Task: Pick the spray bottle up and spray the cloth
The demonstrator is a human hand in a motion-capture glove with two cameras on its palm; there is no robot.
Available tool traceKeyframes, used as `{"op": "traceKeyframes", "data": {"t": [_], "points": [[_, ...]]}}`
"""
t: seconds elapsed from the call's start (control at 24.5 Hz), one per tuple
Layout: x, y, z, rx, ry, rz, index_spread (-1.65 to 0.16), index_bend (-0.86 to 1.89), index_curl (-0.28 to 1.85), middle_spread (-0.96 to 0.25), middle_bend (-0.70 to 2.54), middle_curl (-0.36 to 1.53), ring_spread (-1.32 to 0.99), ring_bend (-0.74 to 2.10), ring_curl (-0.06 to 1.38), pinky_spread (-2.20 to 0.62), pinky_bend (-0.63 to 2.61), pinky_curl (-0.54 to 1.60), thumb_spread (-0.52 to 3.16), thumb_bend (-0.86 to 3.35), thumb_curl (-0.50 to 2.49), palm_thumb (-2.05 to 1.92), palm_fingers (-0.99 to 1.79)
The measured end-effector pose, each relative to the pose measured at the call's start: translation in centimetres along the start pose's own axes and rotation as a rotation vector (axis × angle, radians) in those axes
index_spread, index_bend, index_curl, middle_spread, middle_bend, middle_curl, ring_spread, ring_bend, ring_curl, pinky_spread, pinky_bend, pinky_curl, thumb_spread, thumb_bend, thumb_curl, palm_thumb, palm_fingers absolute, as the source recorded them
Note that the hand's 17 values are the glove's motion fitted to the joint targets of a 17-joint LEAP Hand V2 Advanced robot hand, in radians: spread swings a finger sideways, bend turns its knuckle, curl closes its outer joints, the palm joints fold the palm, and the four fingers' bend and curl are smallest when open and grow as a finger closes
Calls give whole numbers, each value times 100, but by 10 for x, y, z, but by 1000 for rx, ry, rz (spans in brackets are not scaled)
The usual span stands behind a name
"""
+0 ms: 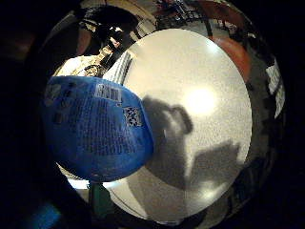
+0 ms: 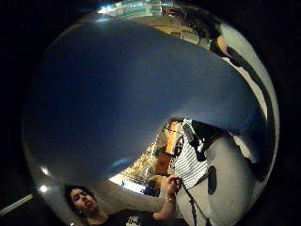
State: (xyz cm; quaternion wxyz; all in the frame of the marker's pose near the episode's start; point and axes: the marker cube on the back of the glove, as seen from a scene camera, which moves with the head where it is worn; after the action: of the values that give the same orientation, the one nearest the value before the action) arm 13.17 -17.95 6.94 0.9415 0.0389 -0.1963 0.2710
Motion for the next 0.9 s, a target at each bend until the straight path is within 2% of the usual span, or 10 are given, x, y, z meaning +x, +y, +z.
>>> {"op": "traceKeyframes", "data": {"t": [0.9], "points": [[11, -46, 12, -61, 106, 64, -27, 12, 22, 3, 23, 41, 1, 35, 35, 18, 58, 31, 94, -4, 36, 74, 63]]}}
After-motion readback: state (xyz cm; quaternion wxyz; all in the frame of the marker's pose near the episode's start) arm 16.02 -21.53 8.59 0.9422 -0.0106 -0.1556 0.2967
